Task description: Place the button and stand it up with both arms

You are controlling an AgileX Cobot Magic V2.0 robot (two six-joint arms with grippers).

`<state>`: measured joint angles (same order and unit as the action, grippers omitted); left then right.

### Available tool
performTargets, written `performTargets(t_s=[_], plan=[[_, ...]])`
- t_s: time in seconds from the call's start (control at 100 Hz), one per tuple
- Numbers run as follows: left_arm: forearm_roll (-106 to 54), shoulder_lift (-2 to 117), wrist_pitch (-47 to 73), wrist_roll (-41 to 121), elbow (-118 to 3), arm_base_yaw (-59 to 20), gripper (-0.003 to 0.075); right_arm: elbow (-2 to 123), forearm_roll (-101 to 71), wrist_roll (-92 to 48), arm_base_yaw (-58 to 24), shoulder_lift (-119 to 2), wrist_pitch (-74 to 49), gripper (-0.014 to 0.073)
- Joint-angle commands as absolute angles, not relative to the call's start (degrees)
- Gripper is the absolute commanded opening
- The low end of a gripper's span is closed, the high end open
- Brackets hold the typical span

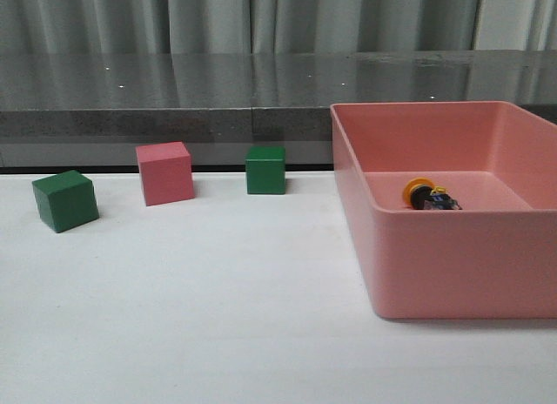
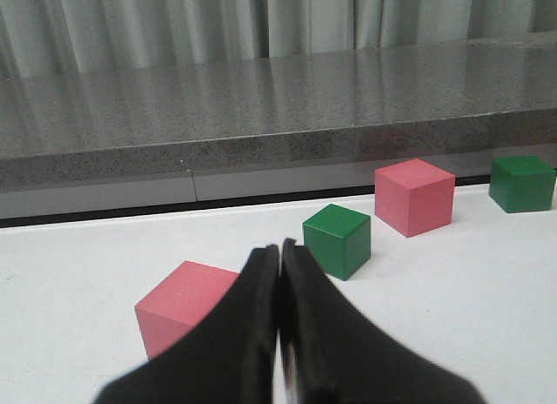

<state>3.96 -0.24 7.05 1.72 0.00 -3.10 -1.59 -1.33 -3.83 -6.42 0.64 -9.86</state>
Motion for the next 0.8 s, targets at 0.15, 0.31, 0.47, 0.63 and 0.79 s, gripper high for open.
performTargets(t_s=[0.15, 0.31, 0.47, 0.63, 0.79], plan=[[3.81, -2.05, 2.27, 1.06, 2.61, -3.09, -0.002, -0.71, -1.22, -3.76, -6.08, 1.75, -1.66, -0.0061], [3.81, -2.05, 2.27, 1.06, 2.61, -3.09, -0.002, 1.75, -7.69, -3.71, -6.15, 1.75, 4.18, -0.0061], [3.81, -2.05, 2.27, 1.06, 2.61, -3.09, -0.002, 12.5, -9.44, -3.71, -6.15, -2.28, -3.98, -0.0061], [3.81, -2.05, 2.27, 1.06, 2.61, -3.09, -0.002, 26.98, -9.44, -3.71, -6.15, -14.55, -15.84, -0.0061], [3.81, -2.05, 2.27, 1.06, 2.61, -3.09, -0.002, 39.07, -12.0, -3.71, -6.15, -32.02, -21.74, -0.0061]])
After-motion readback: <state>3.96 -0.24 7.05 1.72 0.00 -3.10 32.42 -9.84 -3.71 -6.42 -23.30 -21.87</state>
